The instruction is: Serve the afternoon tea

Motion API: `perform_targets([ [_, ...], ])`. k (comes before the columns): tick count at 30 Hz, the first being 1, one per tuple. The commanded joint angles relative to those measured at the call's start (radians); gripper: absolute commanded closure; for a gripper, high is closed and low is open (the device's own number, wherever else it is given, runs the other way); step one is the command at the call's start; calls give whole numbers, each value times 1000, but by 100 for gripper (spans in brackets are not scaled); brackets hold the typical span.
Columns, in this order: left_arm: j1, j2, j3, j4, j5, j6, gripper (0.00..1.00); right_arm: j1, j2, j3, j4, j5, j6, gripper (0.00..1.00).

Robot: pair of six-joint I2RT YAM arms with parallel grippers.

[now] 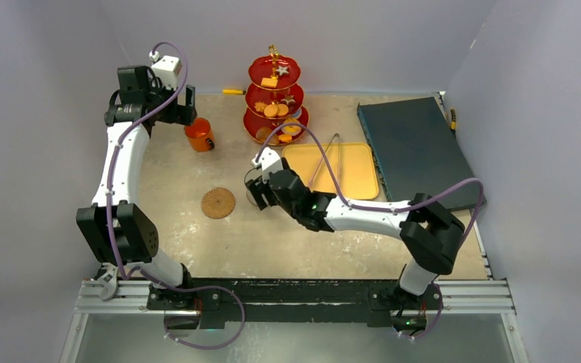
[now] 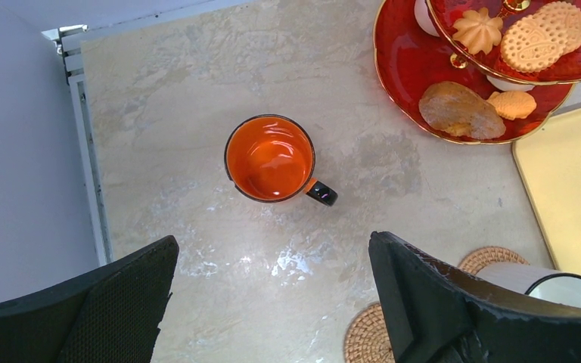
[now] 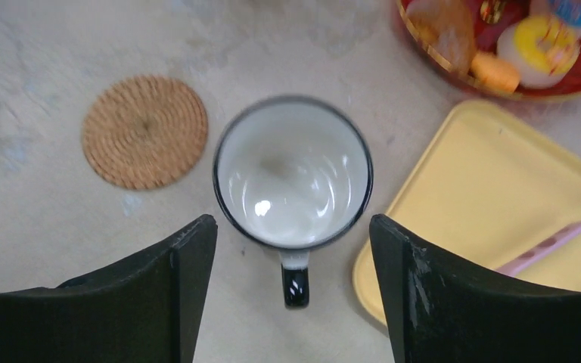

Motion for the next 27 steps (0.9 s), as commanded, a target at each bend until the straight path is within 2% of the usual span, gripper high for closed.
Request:
perform_targets([
  [1, 20, 31, 22, 32, 8, -13, 3, 2, -68, 164, 11, 6, -55, 22],
  [8, 45, 68, 19, 49, 10, -20, 4, -18, 268, 626, -173, -150, -176, 18],
  [14, 89, 130, 28, 50, 32, -25, 9, -83, 551, 959, -237, -269, -186, 16],
  [20, 133, 172, 23, 62, 61, -16, 17, -136, 770, 1185, -225, -356, -158, 16],
  [27, 164, 218, 27, 63, 105, -14, 28, -180, 902, 1288, -126, -415, -136, 19],
])
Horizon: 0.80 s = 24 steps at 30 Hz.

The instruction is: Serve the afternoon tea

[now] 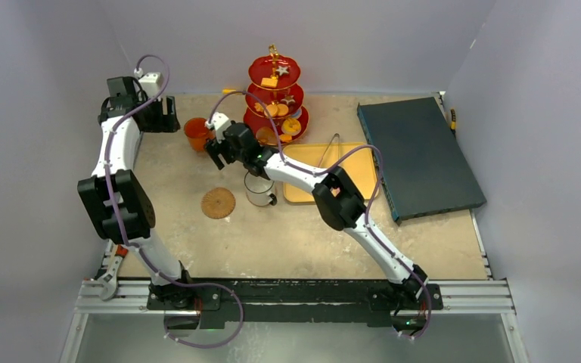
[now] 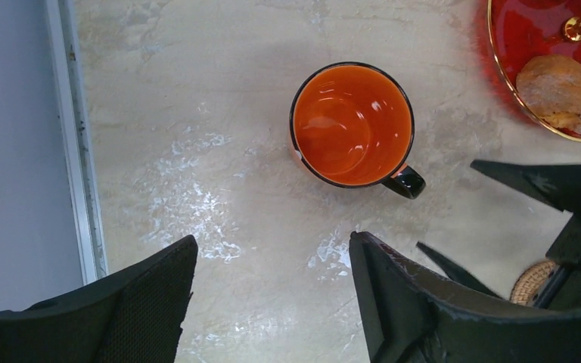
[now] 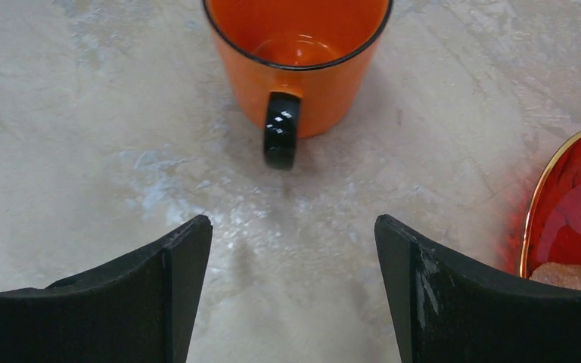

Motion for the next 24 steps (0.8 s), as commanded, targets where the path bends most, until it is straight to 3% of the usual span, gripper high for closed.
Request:
perform_targets([
  [1, 14, 17, 26, 30, 59, 3, 29, -19, 8, 97, 110, -73, 19, 20],
  [8, 14, 30, -5, 72, 82, -5, 30, -33, 70, 84, 273, -90, 22, 30],
  [16, 12, 157, 46, 101, 104, -31, 33, -34, 140, 122, 362, -109, 26, 44],
  [24, 13, 213, 76, 104, 123, -56, 34, -35, 156, 136, 399, -98, 77, 80],
])
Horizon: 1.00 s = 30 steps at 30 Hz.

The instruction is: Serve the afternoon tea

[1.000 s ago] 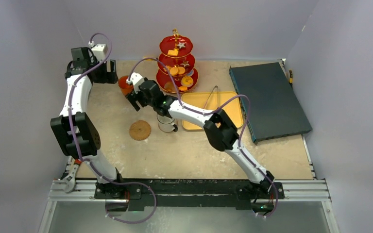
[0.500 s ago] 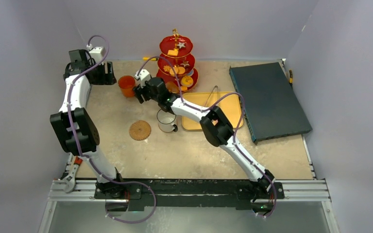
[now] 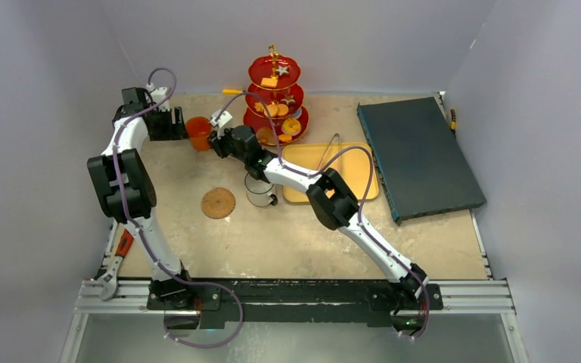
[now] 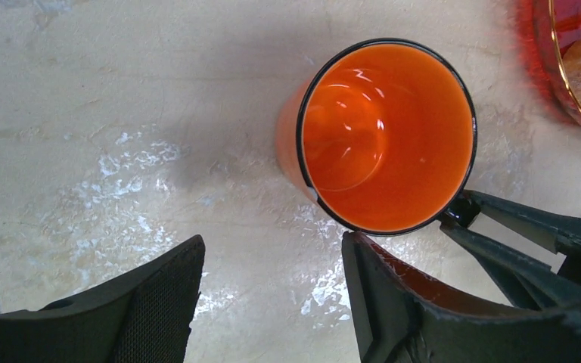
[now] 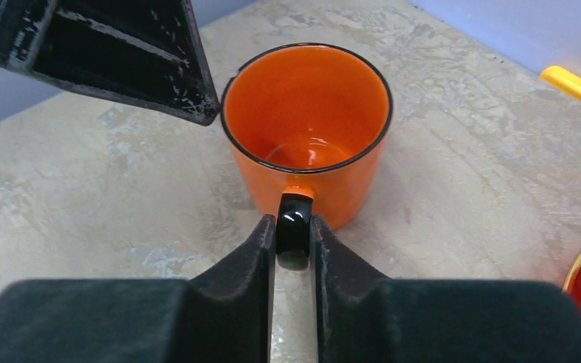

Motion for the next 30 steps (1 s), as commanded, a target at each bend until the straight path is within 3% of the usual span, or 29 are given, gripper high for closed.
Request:
perform_targets([
  [1, 2, -22, 52, 29, 32, -17, 34, 2, -10, 30, 73, 1, 25, 86],
  [4, 3, -44, 43, 22, 22, -11, 34, 2, -38, 8, 85, -1, 25, 100],
  [13, 14, -132, 40, -4, 3, -13, 35, 31, -154, -29, 95, 7, -13, 100],
  [20, 130, -194, 128, -31, 80, -86, 35, 69, -308, -106, 69, 0, -12, 100],
  [25, 160, -248, 130, -46, 75, -78, 35, 128, -452, -244, 52, 38, -42, 100],
  [30, 171, -313, 85, -44, 92, -80, 35, 194, -633, -523, 117, 108, -41, 100],
])
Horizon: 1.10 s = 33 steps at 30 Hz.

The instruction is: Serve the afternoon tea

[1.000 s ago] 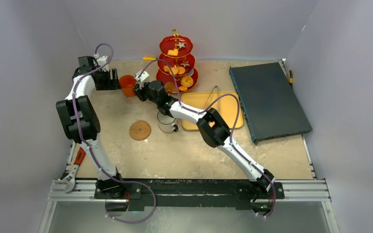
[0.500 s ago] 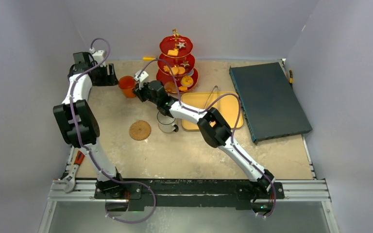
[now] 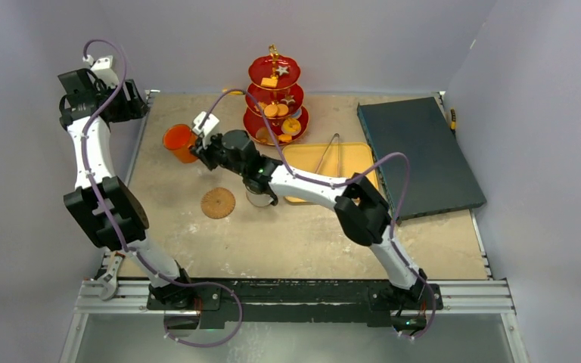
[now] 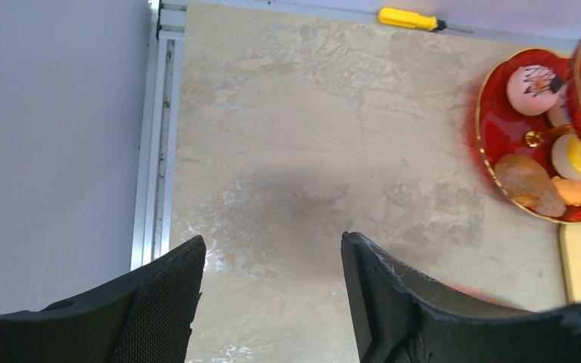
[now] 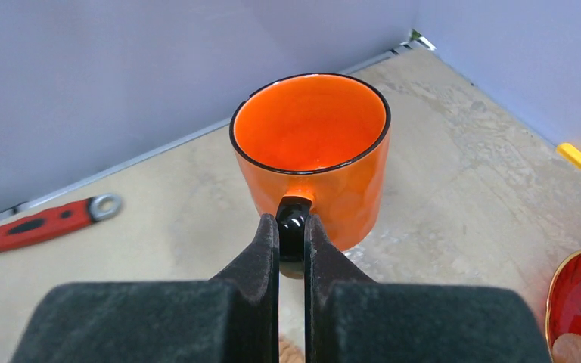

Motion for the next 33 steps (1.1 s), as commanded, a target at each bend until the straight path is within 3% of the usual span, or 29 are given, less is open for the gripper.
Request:
perform_targets([
  [1, -3, -93, -21, 2, 50, -18, 35, 63, -223, -191, 177, 81, -11, 100],
  [6, -2, -146, -58, -3, 66, -14, 35, 122, -371, -452, 267, 167, 37, 100],
  [14, -3, -205, -117, -10, 77, -19, 35, 195, -460, -700, 426, 264, 73, 100],
  [33, -3, -216, -135, -22, 73, 1, 35, 199, -335, -753, 623, 296, 121, 100],
])
